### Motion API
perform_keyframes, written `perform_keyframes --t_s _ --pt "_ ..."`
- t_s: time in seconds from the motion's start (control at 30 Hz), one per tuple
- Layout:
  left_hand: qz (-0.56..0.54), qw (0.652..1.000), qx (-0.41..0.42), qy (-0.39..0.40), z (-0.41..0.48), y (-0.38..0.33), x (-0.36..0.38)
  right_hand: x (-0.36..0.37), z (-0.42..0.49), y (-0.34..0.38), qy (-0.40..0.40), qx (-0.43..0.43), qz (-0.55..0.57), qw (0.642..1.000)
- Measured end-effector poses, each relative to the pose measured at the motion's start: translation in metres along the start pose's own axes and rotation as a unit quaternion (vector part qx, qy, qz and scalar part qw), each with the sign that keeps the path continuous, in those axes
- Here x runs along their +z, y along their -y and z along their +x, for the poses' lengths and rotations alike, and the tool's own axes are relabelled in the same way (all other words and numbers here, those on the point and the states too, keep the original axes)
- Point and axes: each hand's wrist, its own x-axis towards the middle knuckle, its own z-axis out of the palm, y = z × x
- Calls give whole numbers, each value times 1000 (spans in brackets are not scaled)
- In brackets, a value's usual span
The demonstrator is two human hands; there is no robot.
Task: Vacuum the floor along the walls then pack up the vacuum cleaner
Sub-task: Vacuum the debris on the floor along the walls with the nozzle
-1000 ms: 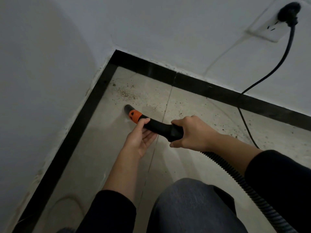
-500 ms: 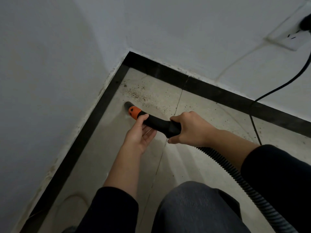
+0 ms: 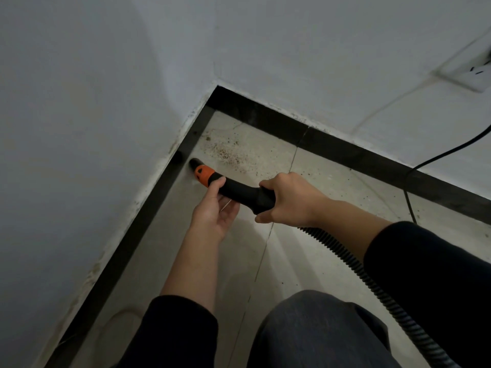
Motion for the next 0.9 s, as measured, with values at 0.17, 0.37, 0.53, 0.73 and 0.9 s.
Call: perform_keyframes --t_s 0.17,0.37,0.53,0.73,0.9 --pt "1 1000 7 -5 2 -5 -2 1 4 6 0 2 7 1000" --pt "18 1000 8 8 1 -3 5 -2 -2 2 -1 21 14 1000" --pt "29 999 -3 24 -3 10 13 -3 -16 -10 4 40 12 999" --pt "44 998 -14 44 -8 21 18 0 -33 -19 7 50 17 999" --pt "52 997 -22 52 -10 31 25 -1 -45 -27 11 64 20 998"
